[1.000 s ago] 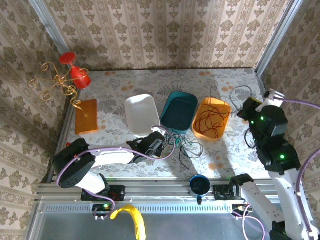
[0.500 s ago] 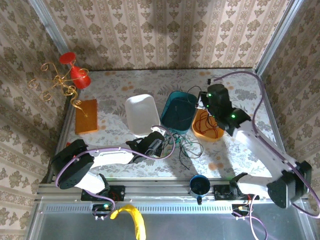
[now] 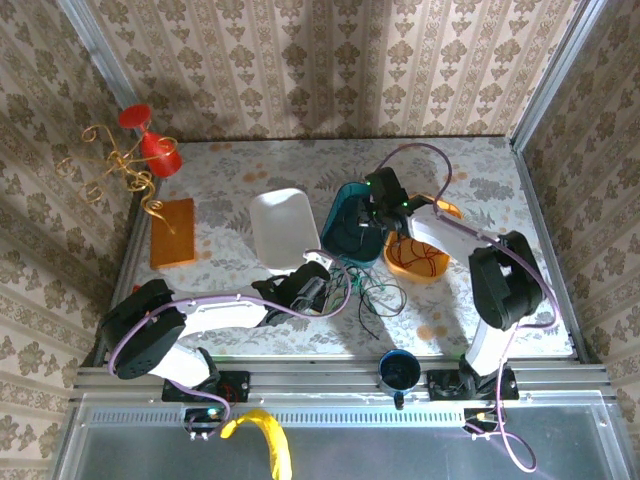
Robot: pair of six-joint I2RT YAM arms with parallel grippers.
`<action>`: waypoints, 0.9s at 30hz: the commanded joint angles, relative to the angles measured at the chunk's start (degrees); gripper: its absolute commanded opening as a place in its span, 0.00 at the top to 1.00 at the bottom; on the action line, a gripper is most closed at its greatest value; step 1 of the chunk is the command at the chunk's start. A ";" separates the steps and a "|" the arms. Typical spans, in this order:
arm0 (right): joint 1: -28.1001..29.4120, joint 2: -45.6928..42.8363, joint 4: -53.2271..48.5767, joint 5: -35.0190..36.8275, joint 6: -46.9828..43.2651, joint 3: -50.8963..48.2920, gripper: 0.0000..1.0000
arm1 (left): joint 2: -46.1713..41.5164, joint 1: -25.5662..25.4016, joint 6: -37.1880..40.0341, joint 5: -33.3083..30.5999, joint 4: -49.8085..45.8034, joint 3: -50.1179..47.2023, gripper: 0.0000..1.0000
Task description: Untangle the cables
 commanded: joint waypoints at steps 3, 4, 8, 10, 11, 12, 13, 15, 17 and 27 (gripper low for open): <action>0.26 -0.01 -4.15 1.71 2.07 1.36 0.61 | -0.50 -0.44 0.18 -0.54 -0.97 1.55 1.00; 0.30 -1.04 -5.02 4.16 2.01 1.31 0.54 | -0.58 -0.52 0.17 -0.63 -1.07 1.59 1.00; 0.30 -7.26 -6.85 11.19 -0.25 -0.42 0.44 | -1.12 -0.46 0.00 -0.94 -1.18 1.24 1.00; 0.30 -12.05 -8.15 12.94 -1.86 -2.15 0.43 | -1.25 -0.44 -0.09 -1.02 -1.16 1.20 1.00; 0.30 -14.55 -9.17 13.16 -2.35 -3.09 0.43 | -1.25 -0.46 -0.20 -1.10 -1.18 1.20 1.00; 0.39 -17.38 -10.74 13.02 -2.81 -4.33 0.43 | -1.25 -0.47 -0.24 -1.13 -1.17 1.20 1.00; 0.52 -20.29 -12.52 12.29 -3.07 -5.79 0.43 | -1.17 -0.45 -0.27 -1.20 -1.17 1.28 1.00; 1.02 -26.66 -15.54 9.63 -3.19 -10.02 0.43 | -1.03 -0.45 -0.45 -1.42 -1.17 1.37 1.00; 2.24 -32.24 -19.38 7.43 -2.50 -15.02 0.43 | -0.92 -0.49 -0.61 -1.77 -1.01 1.37 1.00; 8.83 -39.61 -24.12 8.43 6.55 -32.47 0.45 | 0.53 -0.49 -0.27 -2.00 -0.47 2.51 1.00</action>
